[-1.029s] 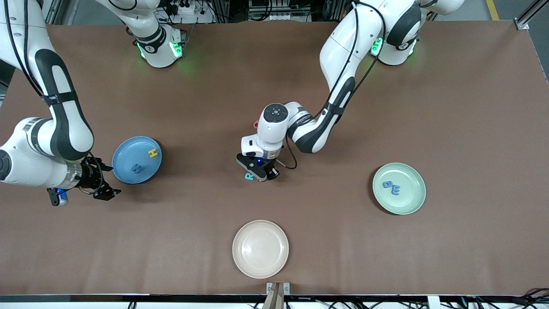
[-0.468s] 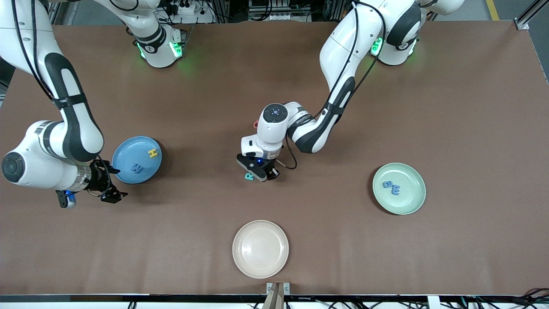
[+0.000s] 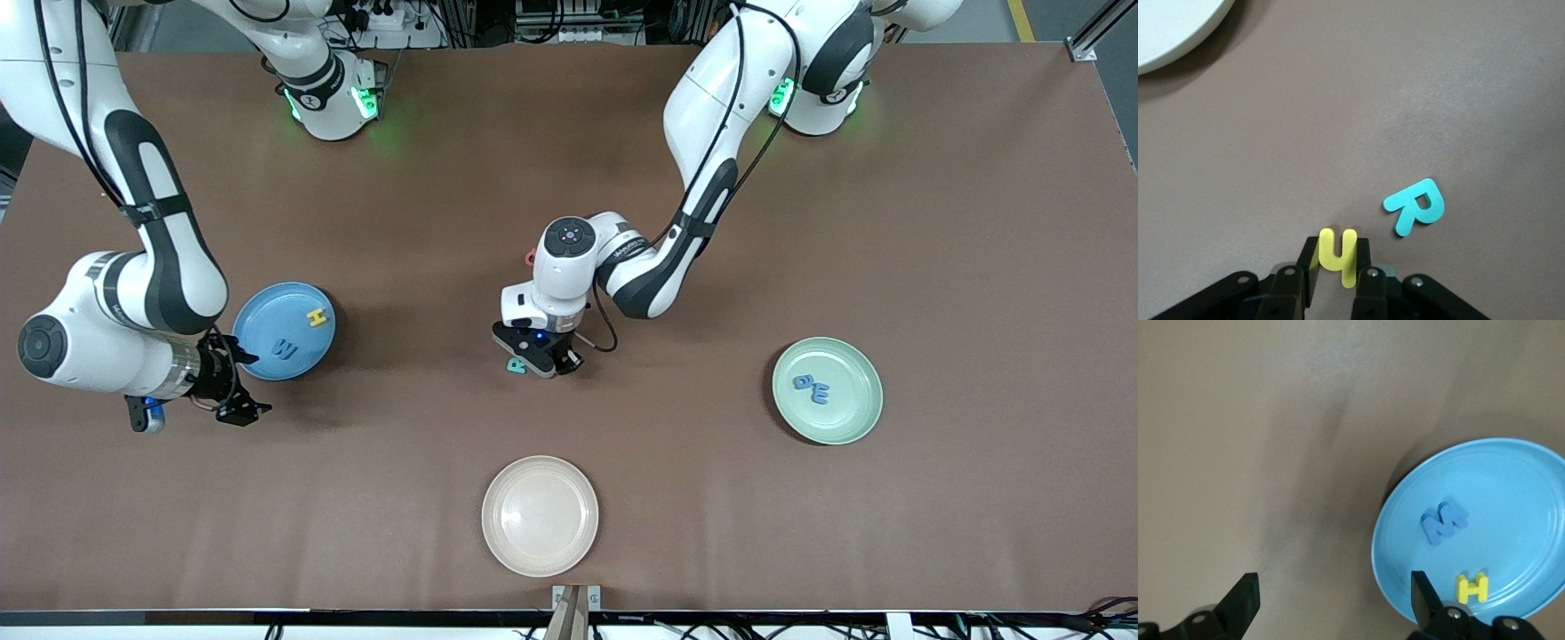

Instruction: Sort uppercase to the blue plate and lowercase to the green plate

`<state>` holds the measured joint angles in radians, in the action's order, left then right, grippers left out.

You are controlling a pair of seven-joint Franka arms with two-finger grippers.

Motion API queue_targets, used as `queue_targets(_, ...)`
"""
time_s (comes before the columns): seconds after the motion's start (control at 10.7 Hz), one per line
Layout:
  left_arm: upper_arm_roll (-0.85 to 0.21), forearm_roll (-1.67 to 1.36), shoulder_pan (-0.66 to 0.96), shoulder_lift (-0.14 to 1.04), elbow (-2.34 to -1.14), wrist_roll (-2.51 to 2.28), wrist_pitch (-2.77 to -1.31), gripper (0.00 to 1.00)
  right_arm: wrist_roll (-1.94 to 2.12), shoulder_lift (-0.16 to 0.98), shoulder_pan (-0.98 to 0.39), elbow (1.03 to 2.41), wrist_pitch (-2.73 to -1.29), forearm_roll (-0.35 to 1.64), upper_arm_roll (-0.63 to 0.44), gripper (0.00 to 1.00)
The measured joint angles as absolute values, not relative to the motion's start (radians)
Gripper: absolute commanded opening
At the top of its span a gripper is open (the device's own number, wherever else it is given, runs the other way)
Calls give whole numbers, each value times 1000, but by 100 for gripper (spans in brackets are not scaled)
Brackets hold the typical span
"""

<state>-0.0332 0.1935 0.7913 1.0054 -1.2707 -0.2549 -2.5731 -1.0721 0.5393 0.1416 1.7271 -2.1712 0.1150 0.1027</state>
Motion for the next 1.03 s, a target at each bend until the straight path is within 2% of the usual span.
queue_targets(0.66,-31,194,784,977,-1252,-247,-2510,20,-1207,559,84,1727,-2256,116,103,100)
queue_targets(1.03,-26,194,749,894,-1254,-246,-2345,21,-1347,564,30,1722,-2311,119,106,100)
